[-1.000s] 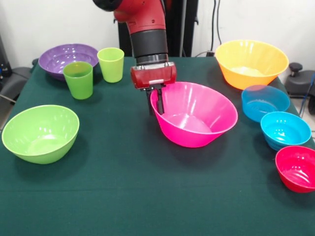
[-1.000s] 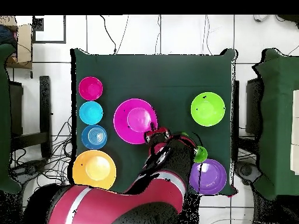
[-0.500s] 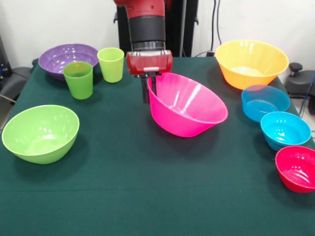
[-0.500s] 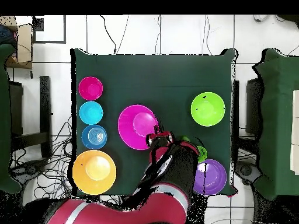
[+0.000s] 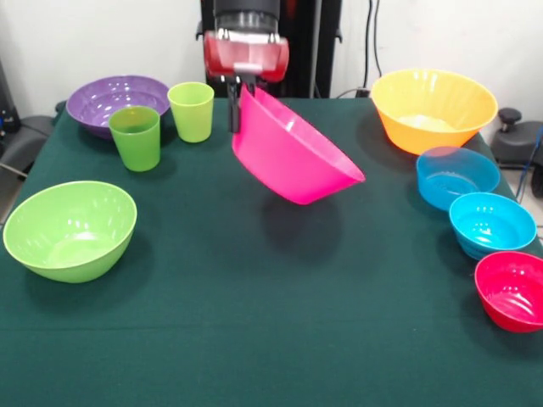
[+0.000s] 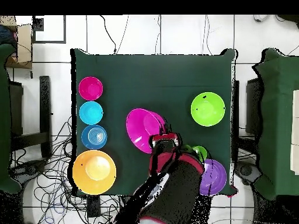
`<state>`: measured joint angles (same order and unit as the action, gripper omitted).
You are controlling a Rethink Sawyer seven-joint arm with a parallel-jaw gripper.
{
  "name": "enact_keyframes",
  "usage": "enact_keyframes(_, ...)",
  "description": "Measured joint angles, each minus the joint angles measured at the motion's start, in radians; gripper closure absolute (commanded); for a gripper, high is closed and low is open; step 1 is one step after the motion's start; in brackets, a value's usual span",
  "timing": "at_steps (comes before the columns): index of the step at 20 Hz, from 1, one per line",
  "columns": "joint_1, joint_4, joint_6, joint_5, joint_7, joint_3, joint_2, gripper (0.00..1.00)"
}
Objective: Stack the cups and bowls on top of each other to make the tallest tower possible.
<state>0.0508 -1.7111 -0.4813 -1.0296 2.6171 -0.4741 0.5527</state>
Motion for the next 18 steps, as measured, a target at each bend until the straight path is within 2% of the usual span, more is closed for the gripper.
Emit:
enact_keyframes(5, 0.048, -0.003, 0.0, 0.03, 0.0, -0.071, 0.062, 1.0)
enact_keyframes(7, 0.069, -0.003, -0.003, 0.074, -0.002, -0.107, 0.076, 1.0)
enact_keyframes(8, 0.097, -0.004, -0.019, 0.149, -0.012, -0.154, 0.079, 1.0)
enact_keyframes(12, 0.16, -0.021, -0.112, 0.344, -0.052, -0.264, 0.062, 1.0)
enact_keyframes(15, 0.199, -0.042, -0.237, 0.491, -0.109, -0.347, 0.032, 1.0)
enact_keyframes(18, 0.217, -0.054, -0.329, 0.572, -0.153, -0.396, 0.0, 1.0)
